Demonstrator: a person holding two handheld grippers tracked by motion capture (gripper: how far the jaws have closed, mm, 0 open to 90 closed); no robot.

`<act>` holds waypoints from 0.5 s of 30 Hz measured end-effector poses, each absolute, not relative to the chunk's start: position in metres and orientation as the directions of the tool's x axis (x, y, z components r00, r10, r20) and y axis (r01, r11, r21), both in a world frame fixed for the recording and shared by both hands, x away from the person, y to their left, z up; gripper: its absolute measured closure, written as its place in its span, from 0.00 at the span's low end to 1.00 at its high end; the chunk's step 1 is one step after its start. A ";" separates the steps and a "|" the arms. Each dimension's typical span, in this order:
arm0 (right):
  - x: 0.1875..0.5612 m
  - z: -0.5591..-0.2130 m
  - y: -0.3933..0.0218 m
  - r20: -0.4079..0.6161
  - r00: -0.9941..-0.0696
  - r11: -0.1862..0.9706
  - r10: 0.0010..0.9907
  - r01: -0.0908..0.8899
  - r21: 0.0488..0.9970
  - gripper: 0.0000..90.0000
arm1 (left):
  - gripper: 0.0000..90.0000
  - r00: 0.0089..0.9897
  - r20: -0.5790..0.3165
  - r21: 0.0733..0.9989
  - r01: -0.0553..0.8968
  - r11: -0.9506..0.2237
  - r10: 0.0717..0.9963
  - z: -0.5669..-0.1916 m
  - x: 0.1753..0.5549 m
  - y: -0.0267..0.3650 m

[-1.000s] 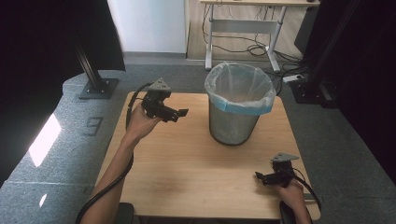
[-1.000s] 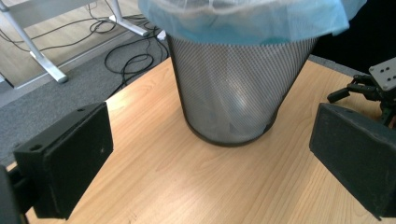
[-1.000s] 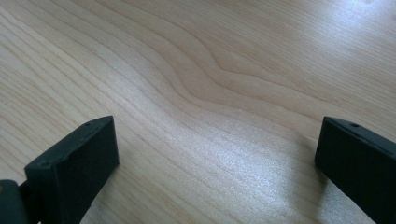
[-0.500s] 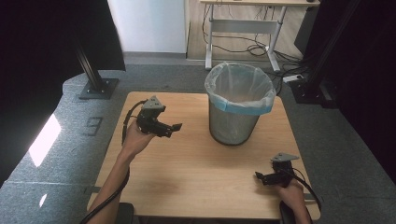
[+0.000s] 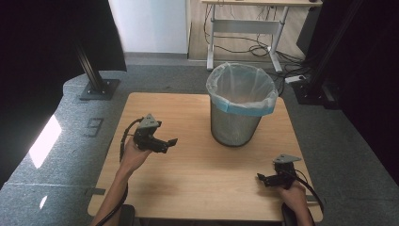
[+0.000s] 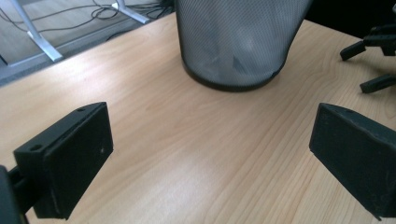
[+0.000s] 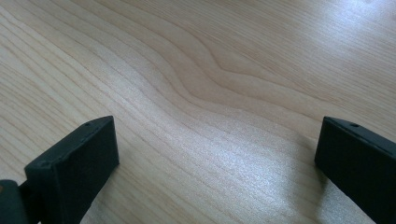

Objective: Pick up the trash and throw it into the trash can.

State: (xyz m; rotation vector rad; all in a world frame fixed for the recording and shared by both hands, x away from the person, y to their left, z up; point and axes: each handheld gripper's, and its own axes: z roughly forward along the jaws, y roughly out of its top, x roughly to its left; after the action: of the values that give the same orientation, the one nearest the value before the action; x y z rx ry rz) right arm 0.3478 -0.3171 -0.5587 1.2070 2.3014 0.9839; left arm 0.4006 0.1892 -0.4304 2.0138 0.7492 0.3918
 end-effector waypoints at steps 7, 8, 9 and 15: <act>0.348 -0.559 -0.317 0.003 -0.570 0.393 0.822 0.570 0.722 0.00 | 0.00 0.746 -0.035 0.845 0.377 -0.378 0.665 -0.458 0.392 0.196; 0.348 -0.559 -0.317 0.004 -0.569 0.392 0.822 0.571 0.722 0.00 | 0.00 0.744 -0.036 0.843 0.381 -0.379 0.668 -0.461 0.391 0.197; 0.348 -0.559 -0.317 0.003 -0.568 0.391 0.823 0.571 0.722 0.00 | 0.00 0.741 -0.037 0.842 0.385 -0.379 0.670 -0.465 0.389 0.197; 0.347 -0.559 -0.317 0.003 -0.565 0.389 0.825 0.572 0.722 0.00 | 0.00 0.730 -0.036 0.825 0.407 -0.392 0.682 -0.486 0.384 0.195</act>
State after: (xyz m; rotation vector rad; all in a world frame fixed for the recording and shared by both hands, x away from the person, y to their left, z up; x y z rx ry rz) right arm 0.3472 -0.3170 -0.5587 1.2123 2.2967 0.9820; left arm 0.3842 0.1955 -0.4864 2.0355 0.8255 0.3887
